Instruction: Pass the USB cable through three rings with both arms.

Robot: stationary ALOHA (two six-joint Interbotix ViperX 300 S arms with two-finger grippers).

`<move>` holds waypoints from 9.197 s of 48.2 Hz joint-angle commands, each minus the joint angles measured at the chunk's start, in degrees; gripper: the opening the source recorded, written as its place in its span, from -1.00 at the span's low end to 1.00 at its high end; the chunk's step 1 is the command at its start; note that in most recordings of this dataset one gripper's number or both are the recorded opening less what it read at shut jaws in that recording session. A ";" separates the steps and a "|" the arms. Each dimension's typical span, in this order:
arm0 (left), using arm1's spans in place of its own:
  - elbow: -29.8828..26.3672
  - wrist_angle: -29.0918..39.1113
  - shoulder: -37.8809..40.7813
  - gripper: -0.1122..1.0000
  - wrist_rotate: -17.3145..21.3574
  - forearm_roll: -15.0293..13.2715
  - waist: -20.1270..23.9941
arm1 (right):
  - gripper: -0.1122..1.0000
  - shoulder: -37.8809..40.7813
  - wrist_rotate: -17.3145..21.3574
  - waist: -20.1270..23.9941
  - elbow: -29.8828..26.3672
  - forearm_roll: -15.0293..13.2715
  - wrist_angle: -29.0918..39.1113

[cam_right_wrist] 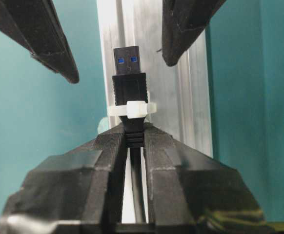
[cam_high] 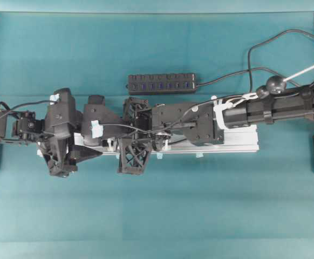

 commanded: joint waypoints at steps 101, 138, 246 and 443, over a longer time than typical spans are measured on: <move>0.09 -12.66 6.50 -0.39 0.97 0.09 -0.35 | -0.86 -0.79 0.26 0.53 -0.18 0.26 0.00; 1.93 -3.87 -1.14 -0.39 0.70 0.09 -0.70 | 0.86 -7.12 0.00 -1.58 5.01 0.09 0.26; 2.20 17.93 -24.08 -0.39 0.35 0.09 -0.70 | 0.84 -40.08 5.54 -6.33 44.91 0.18 -9.58; 0.70 16.79 -24.08 -0.39 1.05 0.09 -0.26 | 0.78 -57.66 6.68 -3.69 47.55 -0.09 -19.25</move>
